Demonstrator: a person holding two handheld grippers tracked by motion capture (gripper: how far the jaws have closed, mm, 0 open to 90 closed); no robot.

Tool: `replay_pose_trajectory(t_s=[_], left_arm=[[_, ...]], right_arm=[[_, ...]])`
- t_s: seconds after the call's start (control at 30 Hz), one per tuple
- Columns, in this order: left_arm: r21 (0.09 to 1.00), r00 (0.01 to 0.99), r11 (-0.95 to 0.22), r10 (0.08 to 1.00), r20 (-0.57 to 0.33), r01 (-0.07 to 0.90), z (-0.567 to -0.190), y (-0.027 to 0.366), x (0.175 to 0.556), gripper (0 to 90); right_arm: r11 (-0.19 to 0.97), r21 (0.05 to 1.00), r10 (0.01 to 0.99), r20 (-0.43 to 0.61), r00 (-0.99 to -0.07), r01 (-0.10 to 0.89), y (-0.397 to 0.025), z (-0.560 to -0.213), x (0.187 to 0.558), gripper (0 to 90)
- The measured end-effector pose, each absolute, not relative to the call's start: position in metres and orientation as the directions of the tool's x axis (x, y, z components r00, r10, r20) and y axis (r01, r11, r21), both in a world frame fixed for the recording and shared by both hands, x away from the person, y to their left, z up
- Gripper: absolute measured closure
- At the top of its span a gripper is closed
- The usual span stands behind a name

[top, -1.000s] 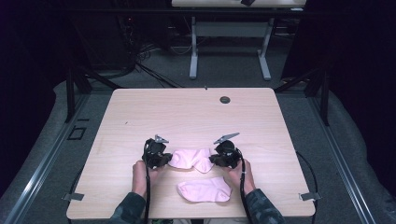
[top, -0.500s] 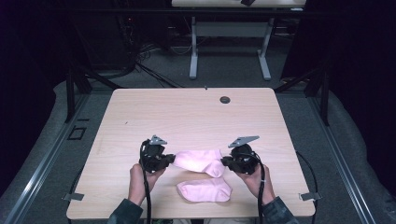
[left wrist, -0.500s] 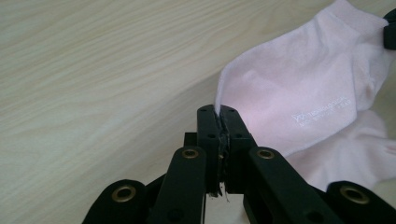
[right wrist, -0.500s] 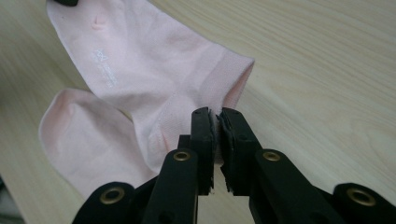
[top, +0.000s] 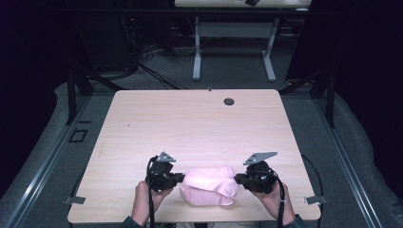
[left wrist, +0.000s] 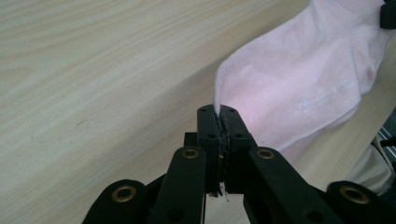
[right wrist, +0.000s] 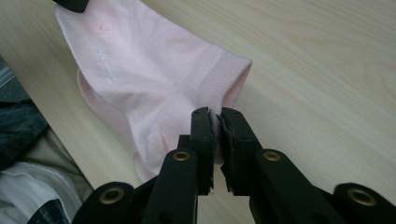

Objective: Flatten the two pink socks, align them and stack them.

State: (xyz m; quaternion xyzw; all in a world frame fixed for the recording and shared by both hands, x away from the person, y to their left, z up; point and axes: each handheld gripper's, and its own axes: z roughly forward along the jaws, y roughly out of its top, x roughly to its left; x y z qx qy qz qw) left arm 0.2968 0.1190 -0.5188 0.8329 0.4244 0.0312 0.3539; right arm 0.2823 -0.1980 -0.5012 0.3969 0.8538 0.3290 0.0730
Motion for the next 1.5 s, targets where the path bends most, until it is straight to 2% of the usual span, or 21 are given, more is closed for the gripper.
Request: replay_pose_trajectory(t_s=[0.2, 0.6, 0.7, 0.77, 0.87, 0.97, 1.07, 1.13, 1.27, 1.43, 1.5], left_arm=[[0.593, 0.639, -0.407, 0.729, -0.247, 0.694, -0.529, 0.119, 0.288, 88.1], [0.581, 0.648, -0.438, 0.731, -0.214, 0.686, -0.548, 0.119, 0.279, 86.4], [0.579, 0.657, -0.455, 0.729, -0.194, 0.677, -0.55, 0.118, 0.278, 81.5], [0.584, 0.653, -0.45, 0.733, -0.192, 0.676, -0.551, 0.118, 0.278, 72.1], [0.603, 0.649, -0.442, 0.741, -0.172, 0.664, -0.547, 0.117, 0.276, 57.5], [0.619, 0.651, -0.446, 0.746, -0.142, 0.647, -0.544, 0.114, 0.274, 48.2], [0.618, 0.653, -0.458, 0.748, -0.121, 0.639, -0.544, 0.111, 0.274, 46.5], [0.611, 0.653, -0.471, 0.75, -0.103, 0.637, -0.546, 0.107, 0.274, 46.8], [0.598, 0.645, -0.493, 0.762, -0.054, 0.633, -0.552, 0.103, 0.273, 42.1], [0.583, 0.628, -0.506, 0.778, -0.008, 0.635, -0.56, 0.102, 0.273, 34.4], [0.579, 0.628, -0.511, 0.778, -0.004, 0.636, -0.562, 0.103, 0.274, 31.7]], right_arm=[[0.45, 0.605, 0.718, 0.193, -0.669, 0.657, -0.202, -0.509, 0.277, 83.2], [0.49, 0.545, 0.717, 0.192, -0.67, 0.68, -0.196, -0.545, 0.281, 82.7], [0.484, 0.551, 0.719, 0.193, -0.668, 0.68, -0.195, -0.549, 0.282, 81.1], [0.487, 0.55, 0.716, 0.193, -0.671, 0.678, -0.196, -0.552, 0.282, 77.7], [0.476, 0.561, 0.717, 0.199, -0.668, 0.677, -0.196, -0.552, 0.281, 68.5], [0.452, 0.598, 0.719, 0.194, -0.667, 0.662, -0.196, -0.547, 0.278, 59.3], [0.435, 0.632, 0.712, 0.196, -0.675, 0.642, -0.194, -0.544, 0.275, 59.4], [0.445, 0.648, 0.689, 0.193, -0.699, 0.618, -0.19, -0.544, 0.273, 62.6], [0.501, 0.611, 0.681, 0.158, -0.715, 0.613, -0.182, -0.555, 0.273, 64.9], [0.514, 0.6, 0.688, 0.138, -0.712, 0.613, -0.18, -0.56, 0.273, 55.9], [0.53, 0.585, 0.695, 0.116, -0.71, 0.614, -0.179, -0.562, 0.274, 49.5]])
